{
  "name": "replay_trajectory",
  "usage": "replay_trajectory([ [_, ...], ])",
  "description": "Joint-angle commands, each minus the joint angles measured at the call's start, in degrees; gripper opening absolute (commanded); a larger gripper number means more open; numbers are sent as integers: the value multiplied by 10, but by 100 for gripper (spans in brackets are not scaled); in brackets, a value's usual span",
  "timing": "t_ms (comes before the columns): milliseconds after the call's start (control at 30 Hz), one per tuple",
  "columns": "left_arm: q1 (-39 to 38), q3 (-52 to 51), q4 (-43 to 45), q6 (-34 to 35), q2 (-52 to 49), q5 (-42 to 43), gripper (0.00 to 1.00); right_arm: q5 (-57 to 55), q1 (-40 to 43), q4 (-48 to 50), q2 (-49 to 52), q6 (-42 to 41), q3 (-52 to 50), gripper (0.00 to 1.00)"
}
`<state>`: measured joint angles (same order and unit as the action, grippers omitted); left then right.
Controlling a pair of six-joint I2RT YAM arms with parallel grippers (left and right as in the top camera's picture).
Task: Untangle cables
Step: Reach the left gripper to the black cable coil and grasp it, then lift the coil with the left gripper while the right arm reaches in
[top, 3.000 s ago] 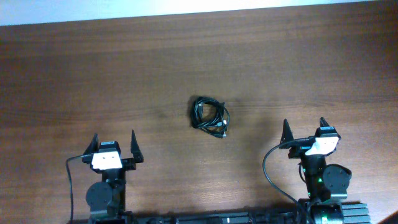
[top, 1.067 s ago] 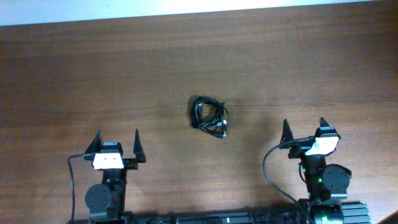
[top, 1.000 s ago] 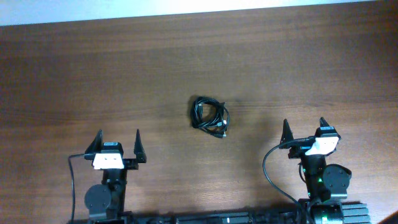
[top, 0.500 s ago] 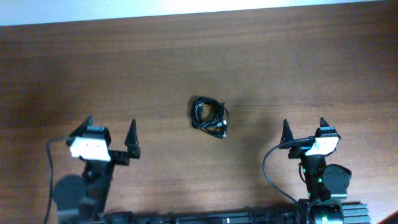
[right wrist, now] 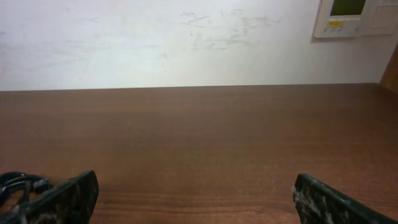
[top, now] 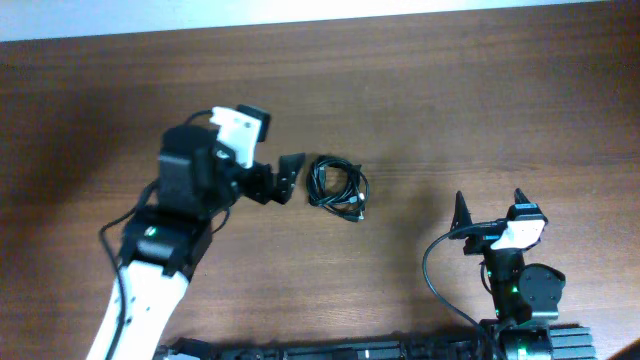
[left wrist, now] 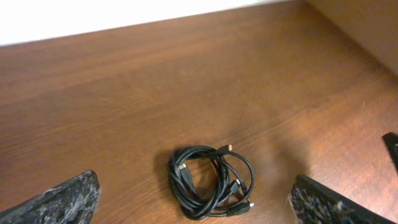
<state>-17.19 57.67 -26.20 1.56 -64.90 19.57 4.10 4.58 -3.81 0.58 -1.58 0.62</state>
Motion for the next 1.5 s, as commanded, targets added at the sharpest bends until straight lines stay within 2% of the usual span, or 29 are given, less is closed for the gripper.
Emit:
replay_trajectory([
  [0, -27, 10, 2, 6, -72, 18, 99, -3, 3, -3, -4, -2, -3, 99],
  [133, -40, 10, 18, 14, -149, 47, 99, -3, 3, -3, -4, -2, -3, 99],
  [233, -55, 10, 19, 153, -223, -83, 100, -3, 3, -3, -4, -2, -3, 98],
  [333, -82, 10, 22, 228, -286, -150, 74, -3, 3, -3, -4, -2, -3, 99],
  [400, -98, 10, 24, 250, -318, -173, 69, -3, 3, -3, -4, -2, -3, 98],
  [467, -112, 10, 38, 264, -346, -172, 59, -3, 3, -3, -4, -2, -3, 99],
  [567, -136, 10, 50, 267, -368, -174, 52, -3, 3, -3, -4, -2, -3, 99],
  [633, -144, 10, 50, 267, -370, -186, 51, -3, 3, -3, -4, -2, -3, 98],
  [700, -144, 10, 49, 267, -371, -195, 45, -3, 3, -3, -4, -2, -3, 98],
  [1000, -144, 10, 57, 271, -392, -194, 45, -3, 3, -3, -4, -2, -3, 99],
  [1033, -144, 10, 52, 271, -404, -194, 39, -3, 3, -3, -4, -2, -3, 99],
  [1167, -144, 10, 17, 271, -438, -222, 0, -3, 3, -3, -4, -2, -3, 99],
  [1200, -142, 10, 7, 252, -434, -245, 0, -3, 3, -3, -4, -2, -3, 99],
  [1267, -131, 24, -24, 140, -409, -309, 0, -3, 3, -3, -4, -2, -3, 99],
  [1333, -120, 33, -40, -2, -378, -381, 0, -3, 3, -3, -4, -2, -3, 99],
  [1367, -119, 33, -41, -100, -360, -417, 0, -3, 3, -3, -4, -2, -3, 99],
  [1433, -119, 33, -37, -181, -346, -461, 0, -3, 3, -3, -4, -2, -3, 99],
  [1467, -119, 33, -37, -199, -341, -464, 0, -3, 3, -3, -4, -2, -3, 99],
])
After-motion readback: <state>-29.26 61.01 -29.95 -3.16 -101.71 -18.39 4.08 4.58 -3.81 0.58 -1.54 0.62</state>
